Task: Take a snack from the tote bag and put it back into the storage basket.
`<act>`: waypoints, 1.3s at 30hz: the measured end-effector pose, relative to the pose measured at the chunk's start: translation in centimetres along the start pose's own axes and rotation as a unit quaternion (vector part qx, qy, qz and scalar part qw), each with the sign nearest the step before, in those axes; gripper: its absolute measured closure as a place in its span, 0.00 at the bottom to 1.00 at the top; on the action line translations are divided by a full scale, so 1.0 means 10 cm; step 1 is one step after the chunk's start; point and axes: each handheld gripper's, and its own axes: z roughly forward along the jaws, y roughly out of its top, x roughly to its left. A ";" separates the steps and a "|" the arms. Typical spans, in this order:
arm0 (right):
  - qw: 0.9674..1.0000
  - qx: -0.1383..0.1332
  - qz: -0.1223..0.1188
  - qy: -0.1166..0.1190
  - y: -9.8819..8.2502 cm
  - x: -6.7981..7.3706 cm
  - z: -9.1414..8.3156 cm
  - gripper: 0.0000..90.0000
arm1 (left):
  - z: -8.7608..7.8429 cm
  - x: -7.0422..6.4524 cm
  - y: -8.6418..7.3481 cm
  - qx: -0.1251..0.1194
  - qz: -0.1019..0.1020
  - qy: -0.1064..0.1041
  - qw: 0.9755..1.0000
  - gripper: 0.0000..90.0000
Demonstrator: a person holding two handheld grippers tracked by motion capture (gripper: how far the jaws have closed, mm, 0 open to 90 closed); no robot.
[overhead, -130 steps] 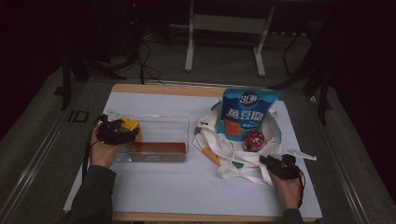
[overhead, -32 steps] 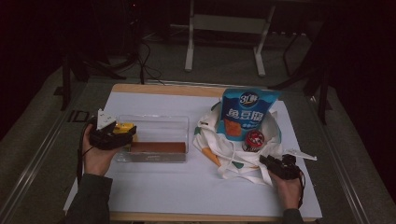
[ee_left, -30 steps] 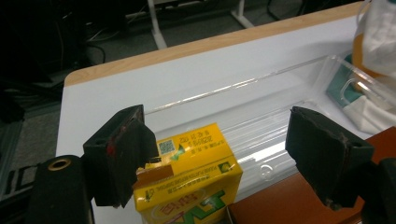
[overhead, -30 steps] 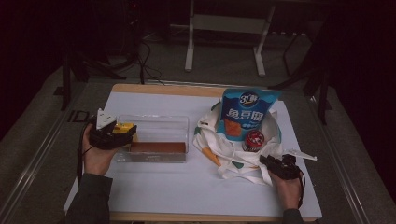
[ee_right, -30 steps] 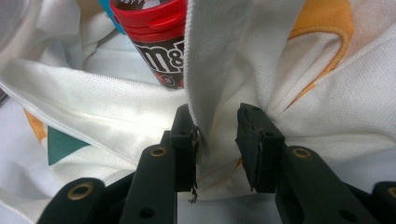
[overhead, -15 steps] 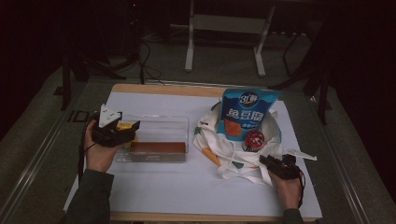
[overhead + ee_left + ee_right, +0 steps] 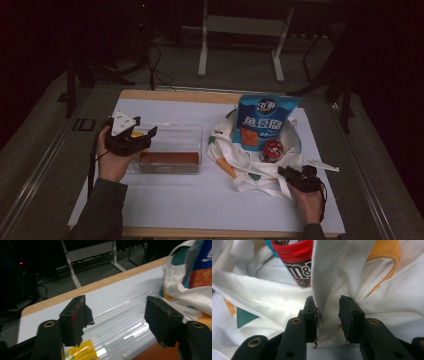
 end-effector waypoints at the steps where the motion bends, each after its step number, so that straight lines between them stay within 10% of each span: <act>1: 1.000 0.003 0.001 0.001 0.01 0.00 0.00 0.75 | 0.01 -0.02 0.00 0.000 0.003 -0.005 1.000 0.42; 14: 0.999 0.024 -0.023 -0.016 0.11 0.06 -0.05 0.72 | 0.14 -0.23 -0.06 0.011 0.028 -0.038 0.999 0.44; 39: 0.995 0.038 -0.081 -0.054 0.34 0.20 -0.26 0.66 | 0.33 -0.40 -0.32 0.023 0.013 -0.086 0.996 0.47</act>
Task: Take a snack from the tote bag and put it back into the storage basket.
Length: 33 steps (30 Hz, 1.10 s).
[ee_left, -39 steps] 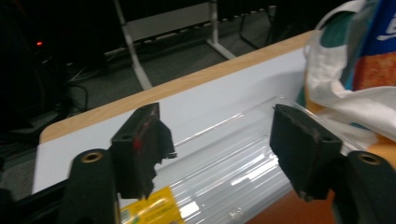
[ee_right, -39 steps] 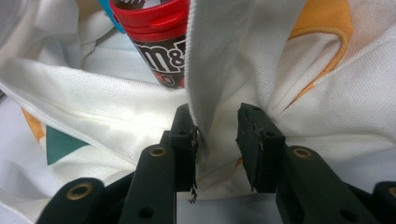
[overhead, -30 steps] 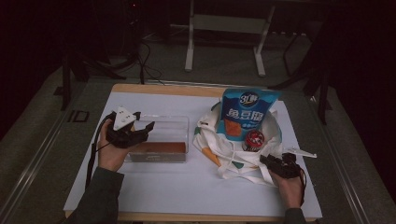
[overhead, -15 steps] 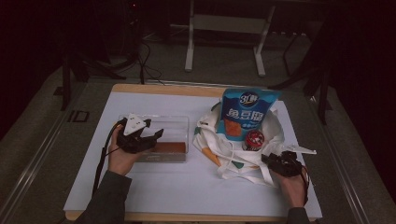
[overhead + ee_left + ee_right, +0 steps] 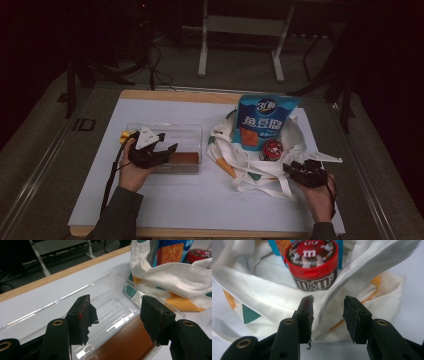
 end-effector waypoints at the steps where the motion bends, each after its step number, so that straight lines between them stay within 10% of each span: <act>1: 1.000 -0.002 0.001 0.000 0.01 0.00 -0.02 0.66 | 0.00 0.00 -0.02 0.002 -0.001 0.000 1.000 0.47; 33: 0.998 -0.041 -0.046 -0.012 0.48 0.08 -0.38 0.68 | 0.00 0.07 -0.22 0.008 -0.042 -0.023 0.999 0.45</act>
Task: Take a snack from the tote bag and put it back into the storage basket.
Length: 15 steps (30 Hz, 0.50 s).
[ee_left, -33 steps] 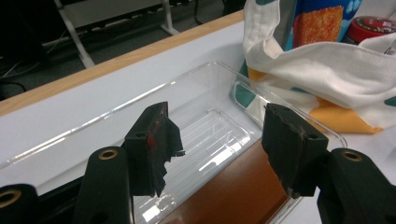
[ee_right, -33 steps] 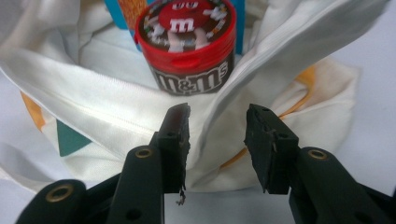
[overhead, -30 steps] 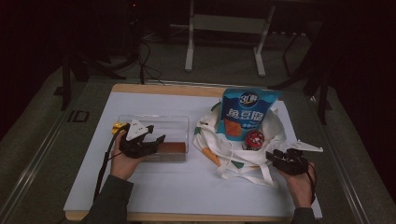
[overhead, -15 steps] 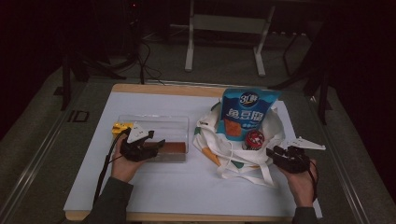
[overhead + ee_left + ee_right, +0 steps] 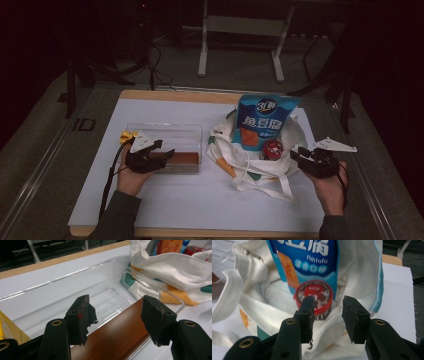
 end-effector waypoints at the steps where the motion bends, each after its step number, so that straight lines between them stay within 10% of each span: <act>1: 1.000 0.000 0.002 0.002 0.02 -0.01 0.01 0.68 | 0.00 0.00 0.00 -0.001 0.003 0.001 1.000 0.45; 15: 1.000 -0.002 0.004 0.023 0.43 -0.12 0.24 0.65 | -0.03 -0.06 -0.06 0.003 0.023 -0.019 1.000 0.46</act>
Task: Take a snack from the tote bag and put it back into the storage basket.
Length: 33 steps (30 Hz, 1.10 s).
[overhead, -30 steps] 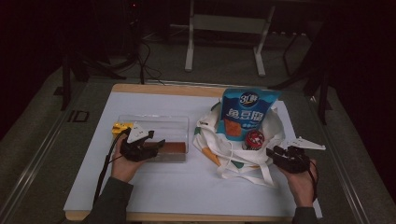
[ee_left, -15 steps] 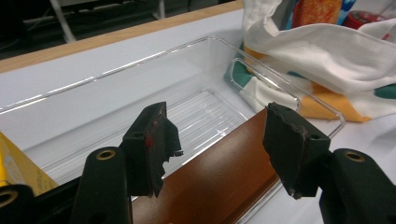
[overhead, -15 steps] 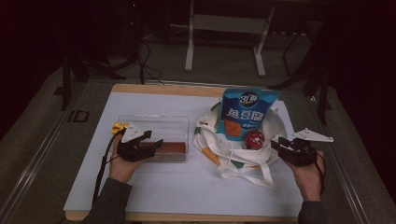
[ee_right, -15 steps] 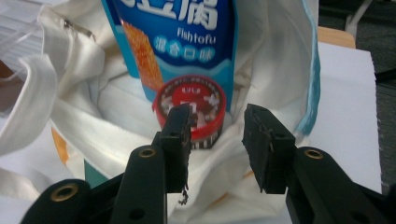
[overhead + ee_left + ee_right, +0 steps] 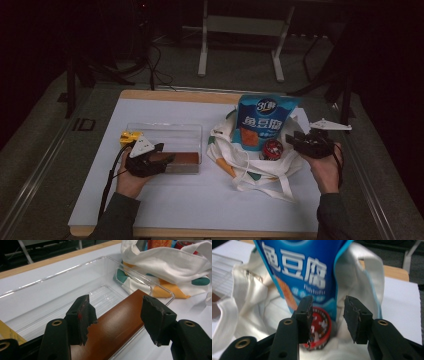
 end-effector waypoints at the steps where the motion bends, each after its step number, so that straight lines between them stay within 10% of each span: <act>1: 1.000 -0.001 0.002 0.002 0.03 -0.01 0.00 0.64 | 0.00 0.00 0.00 0.002 0.001 0.002 1.000 0.46; 33: 0.997 -0.015 0.052 0.052 0.62 -0.30 0.32 0.51 | -0.05 -0.24 -0.06 -0.010 0.025 -0.022 0.999 0.45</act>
